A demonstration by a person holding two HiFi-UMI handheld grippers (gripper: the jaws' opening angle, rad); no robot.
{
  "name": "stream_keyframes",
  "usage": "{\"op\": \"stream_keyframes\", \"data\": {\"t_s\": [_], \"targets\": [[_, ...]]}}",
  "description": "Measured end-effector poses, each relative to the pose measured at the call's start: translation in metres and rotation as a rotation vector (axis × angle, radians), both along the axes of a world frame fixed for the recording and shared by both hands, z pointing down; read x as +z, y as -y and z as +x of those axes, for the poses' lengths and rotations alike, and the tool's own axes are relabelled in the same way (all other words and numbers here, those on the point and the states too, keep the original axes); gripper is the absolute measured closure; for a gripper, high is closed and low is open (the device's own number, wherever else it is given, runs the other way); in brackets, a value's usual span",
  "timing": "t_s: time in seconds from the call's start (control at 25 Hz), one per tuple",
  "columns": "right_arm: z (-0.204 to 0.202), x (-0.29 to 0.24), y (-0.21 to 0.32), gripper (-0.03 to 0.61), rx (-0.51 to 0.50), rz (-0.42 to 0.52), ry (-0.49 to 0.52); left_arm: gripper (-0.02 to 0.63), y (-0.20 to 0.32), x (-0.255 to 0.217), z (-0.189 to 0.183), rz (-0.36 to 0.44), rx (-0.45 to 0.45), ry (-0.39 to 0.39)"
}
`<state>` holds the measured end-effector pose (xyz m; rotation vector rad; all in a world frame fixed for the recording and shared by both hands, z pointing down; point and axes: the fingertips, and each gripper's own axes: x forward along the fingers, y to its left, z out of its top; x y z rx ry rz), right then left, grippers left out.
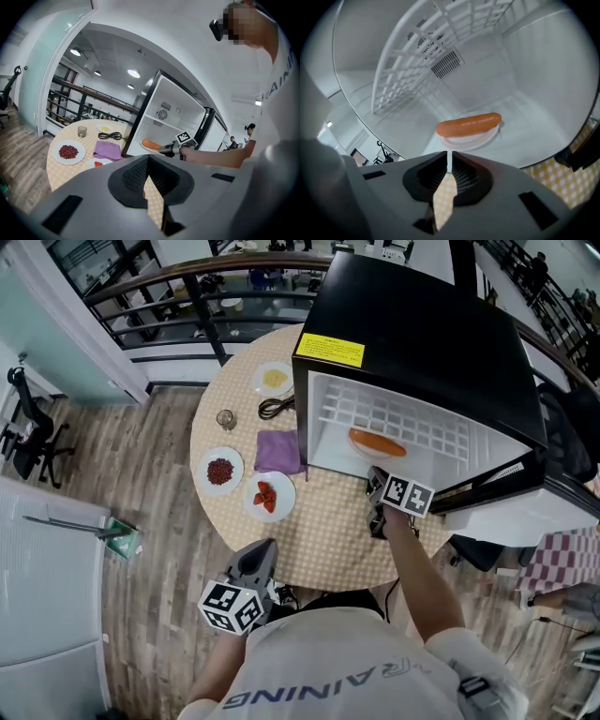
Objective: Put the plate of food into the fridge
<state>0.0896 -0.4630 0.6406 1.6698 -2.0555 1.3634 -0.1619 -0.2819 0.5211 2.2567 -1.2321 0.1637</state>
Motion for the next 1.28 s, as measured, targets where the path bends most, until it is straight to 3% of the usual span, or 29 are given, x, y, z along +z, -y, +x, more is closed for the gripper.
{"op": "stream_keyframes", "data": {"t_s": [0.08, 0.28, 0.56, 0.84, 1.28], "targets": [[-0.003, -0.017, -0.01, 0.547, -0.016, 0.067, 0.007, 0.609, 0.002, -0.004, -0.004, 0.013, -0.002, -0.001], [-0.023, -0.063, -0.038, 0.558, -0.131, 0.263, 0.006, 0.609, 0.009, -0.012, -0.003, 0.044, 0.018, -0.012], [-0.034, -0.125, -0.086, 0.558, -0.191, 0.428, -0.059, 0.609, 0.018, -0.03, 0.002, 0.096, 0.054, -0.038], [-0.039, -0.17, -0.122, 0.558, -0.185, 0.515, -0.086, 0.609, 0.026, -0.057, 0.009, 0.174, 0.102, -0.049], [-0.031, -0.191, -0.148, 0.558, -0.139, 0.564, -0.099, 0.609, 0.027, -0.075, 0.029, 0.24, 0.183, -0.038]]}}
